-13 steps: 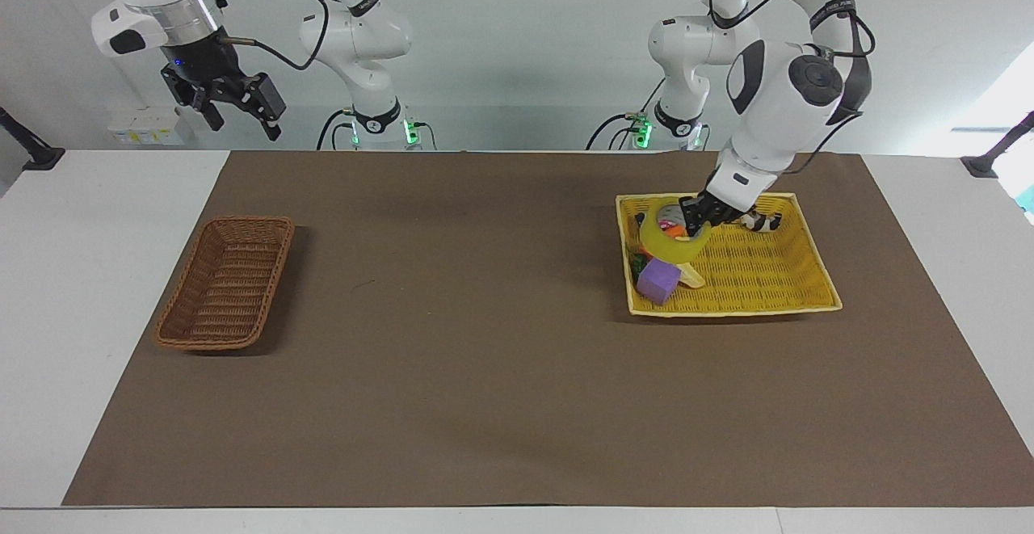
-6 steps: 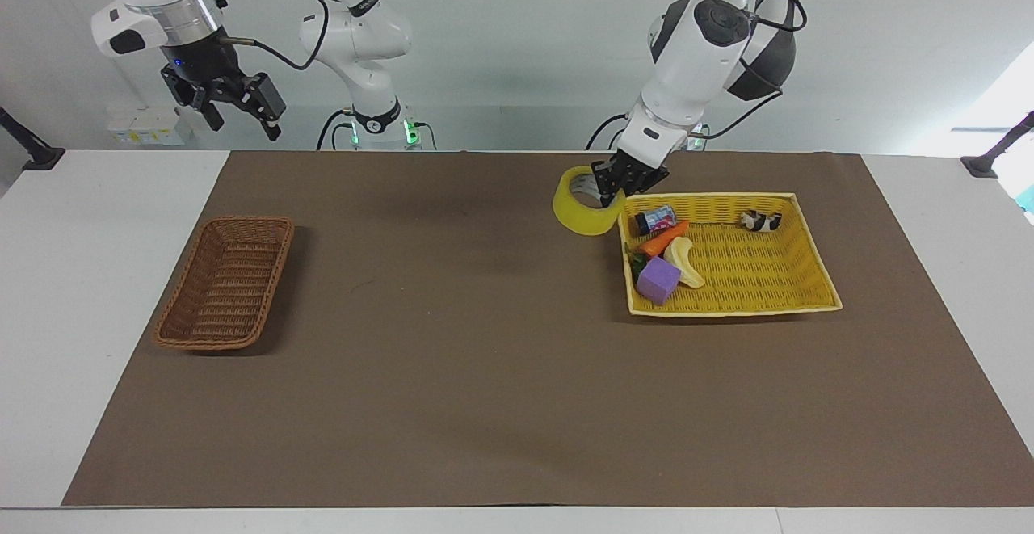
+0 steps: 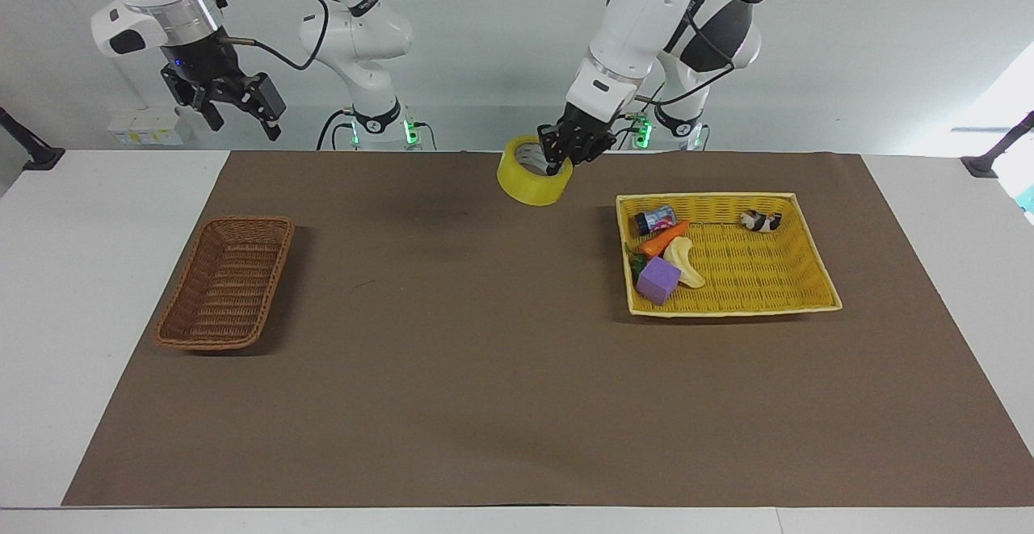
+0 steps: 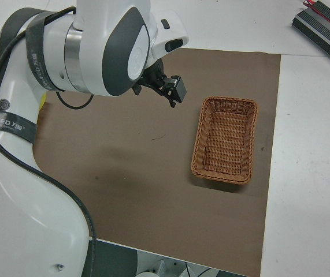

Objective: Move tape to another basket
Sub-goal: 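Lift the tape roll with the left gripper toward the table center, then reach the right gripper to the tape roll held by the left gripper, then carry the tape with the right gripper while the left gripper withdraws, then lower the tape roll into the wicker basket with the right gripper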

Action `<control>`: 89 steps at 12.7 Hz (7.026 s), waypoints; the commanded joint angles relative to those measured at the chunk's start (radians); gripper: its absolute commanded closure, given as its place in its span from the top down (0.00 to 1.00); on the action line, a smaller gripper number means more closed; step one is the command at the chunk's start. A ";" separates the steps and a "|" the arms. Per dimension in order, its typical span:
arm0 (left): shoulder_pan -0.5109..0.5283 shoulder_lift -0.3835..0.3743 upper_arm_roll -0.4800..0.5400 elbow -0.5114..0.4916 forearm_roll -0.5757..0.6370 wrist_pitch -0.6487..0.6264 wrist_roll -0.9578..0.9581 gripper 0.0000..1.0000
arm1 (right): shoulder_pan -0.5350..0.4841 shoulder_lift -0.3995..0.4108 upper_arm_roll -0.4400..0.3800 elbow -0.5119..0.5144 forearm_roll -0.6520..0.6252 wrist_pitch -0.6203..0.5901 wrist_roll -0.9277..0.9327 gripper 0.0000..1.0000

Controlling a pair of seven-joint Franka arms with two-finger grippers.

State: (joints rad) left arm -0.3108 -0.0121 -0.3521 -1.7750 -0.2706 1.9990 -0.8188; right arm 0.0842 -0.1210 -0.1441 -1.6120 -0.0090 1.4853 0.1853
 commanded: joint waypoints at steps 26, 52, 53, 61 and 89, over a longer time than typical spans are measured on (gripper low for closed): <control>-0.010 0.003 -0.004 0.012 -0.036 0.018 -0.011 0.00 | 0.253 0.130 0.087 -0.138 0.679 0.357 -0.159 1.00; 0.392 -0.078 0.016 0.017 -0.015 -0.178 0.100 1.00 | -0.380 0.127 0.063 -0.152 0.480 0.009 -0.653 0.00; 0.427 -0.080 0.018 0.019 -0.010 -0.195 0.195 1.00 | -0.417 0.148 0.063 -0.152 0.480 0.009 -0.685 0.00; 0.570 -0.068 0.018 0.133 0.284 -0.380 0.769 1.00 | -0.477 0.297 0.061 -0.192 0.411 0.230 -0.707 0.00; 0.267 0.027 0.270 0.272 0.323 -0.462 0.765 1.00 | -0.552 0.428 0.095 -0.043 0.512 0.277 -0.916 1.00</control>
State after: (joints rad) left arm 0.0488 0.0122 -0.1699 -1.5234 0.0326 1.5496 -0.0570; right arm -0.4771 0.3319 -0.0714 -1.6995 0.5046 1.7736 -0.7667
